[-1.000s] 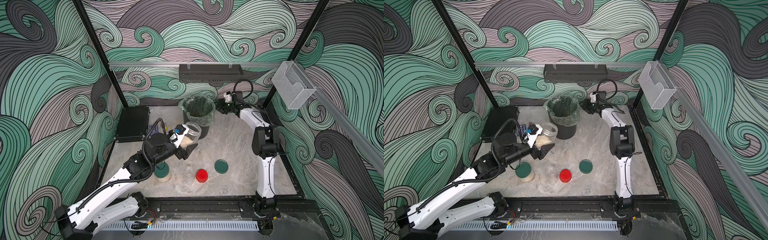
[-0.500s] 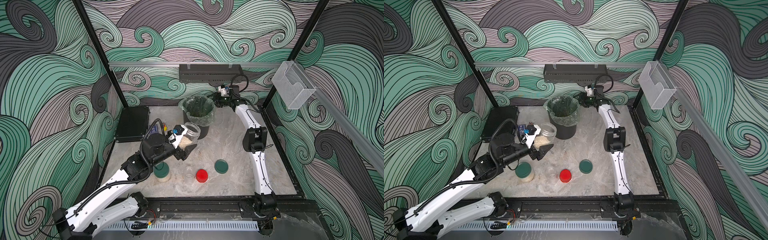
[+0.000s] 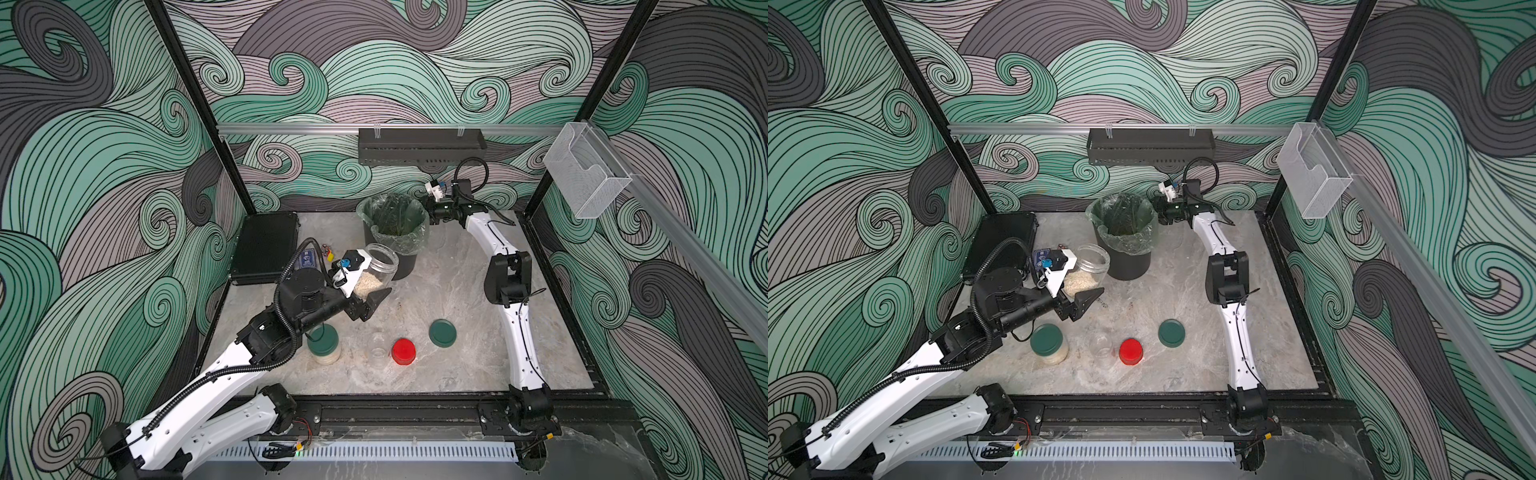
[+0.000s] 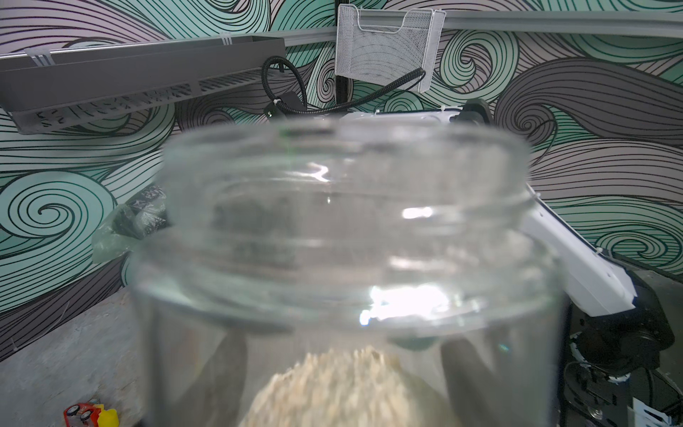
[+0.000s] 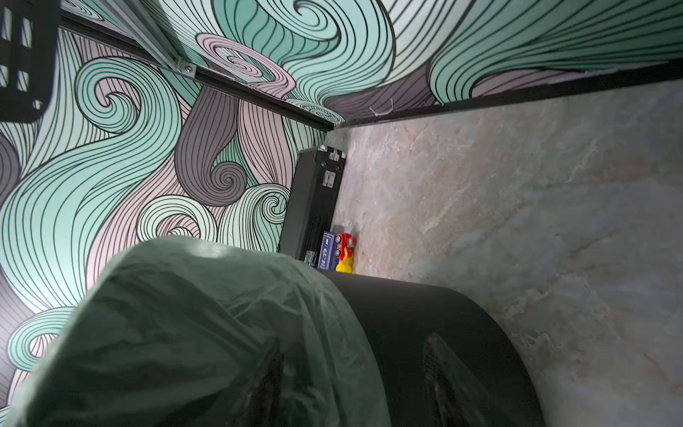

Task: Empty expired oatmeal from jars
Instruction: Move the trash bin to the center of the board.

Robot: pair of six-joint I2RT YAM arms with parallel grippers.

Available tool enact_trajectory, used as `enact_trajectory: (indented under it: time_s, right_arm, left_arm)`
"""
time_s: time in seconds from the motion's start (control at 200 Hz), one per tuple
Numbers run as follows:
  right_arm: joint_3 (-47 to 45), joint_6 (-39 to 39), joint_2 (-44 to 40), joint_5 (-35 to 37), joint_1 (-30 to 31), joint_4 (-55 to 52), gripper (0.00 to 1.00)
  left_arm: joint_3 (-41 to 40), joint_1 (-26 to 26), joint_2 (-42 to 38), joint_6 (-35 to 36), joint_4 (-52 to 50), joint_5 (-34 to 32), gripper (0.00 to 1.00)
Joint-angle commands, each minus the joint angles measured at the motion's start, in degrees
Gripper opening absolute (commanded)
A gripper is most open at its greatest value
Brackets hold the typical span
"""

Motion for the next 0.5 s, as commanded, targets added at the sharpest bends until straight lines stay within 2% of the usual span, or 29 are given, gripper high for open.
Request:
enact_trajectory:
  time_s: [0.0,0.495]
  right_arm:
    - [-3.75,-4.76,-6.94,-3.47,1.5,-0.78,0.62]
    - [-24.16,-9.96,-19.87,-3.24,2.94,1.78,0.62]
  left_arm:
    - [0.84,0.42,-2.14,0.07,3.99,0.32,0.37]
    - [0.84,0.44,-4.95,0.59,2.32,-0.71,0.37]
